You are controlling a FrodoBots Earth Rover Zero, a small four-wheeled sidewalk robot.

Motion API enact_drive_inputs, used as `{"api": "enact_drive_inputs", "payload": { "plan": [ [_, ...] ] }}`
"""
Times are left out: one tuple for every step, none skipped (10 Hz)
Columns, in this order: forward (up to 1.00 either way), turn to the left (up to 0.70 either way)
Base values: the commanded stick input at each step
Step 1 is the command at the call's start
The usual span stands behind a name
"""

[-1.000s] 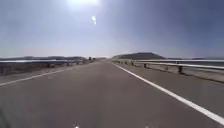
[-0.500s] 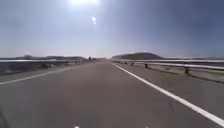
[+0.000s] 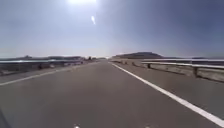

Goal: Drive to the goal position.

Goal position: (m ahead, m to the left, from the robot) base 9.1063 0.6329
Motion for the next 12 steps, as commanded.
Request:
{"api": "enact_drive_inputs", "payload": {
  "plan": [
    [1.00,0.00],
    [1.00,0.00],
    [1.00,0.00],
    [1.00,0.00],
    [1.00,0.00],
    [1.00,0.00],
    [1.00,0.00],
    [1.00,0.00],
    [1.00,0.00],
    [1.00,0.00],
    [1.00,0.00],
    [1.00,0.00]
  ]
}}
